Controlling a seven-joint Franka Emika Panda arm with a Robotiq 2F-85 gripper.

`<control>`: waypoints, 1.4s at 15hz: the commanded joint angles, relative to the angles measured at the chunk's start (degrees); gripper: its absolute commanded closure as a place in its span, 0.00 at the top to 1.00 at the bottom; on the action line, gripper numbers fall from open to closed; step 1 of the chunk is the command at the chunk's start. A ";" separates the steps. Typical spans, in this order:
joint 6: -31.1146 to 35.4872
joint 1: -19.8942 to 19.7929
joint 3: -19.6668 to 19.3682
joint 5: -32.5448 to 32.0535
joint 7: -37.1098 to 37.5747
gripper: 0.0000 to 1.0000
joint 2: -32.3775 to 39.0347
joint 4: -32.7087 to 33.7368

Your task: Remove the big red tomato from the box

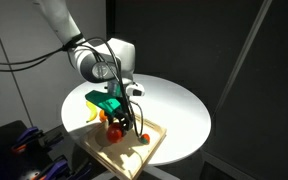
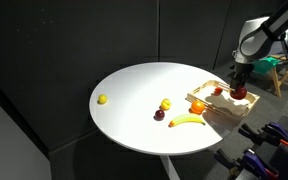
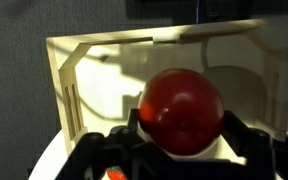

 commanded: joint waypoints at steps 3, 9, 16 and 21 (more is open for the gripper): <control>-5.59 0.44 0.25 0.12 -1.72 0.56 -7.32 -1.12; -8.91 2.26 1.15 1.30 -4.33 0.56 -12.26 -2.94; -8.61 6.25 3.20 4.06 -6.03 0.56 -12.51 -5.41; -6.76 8.58 5.01 5.95 -6.32 0.56 -11.00 -6.06</control>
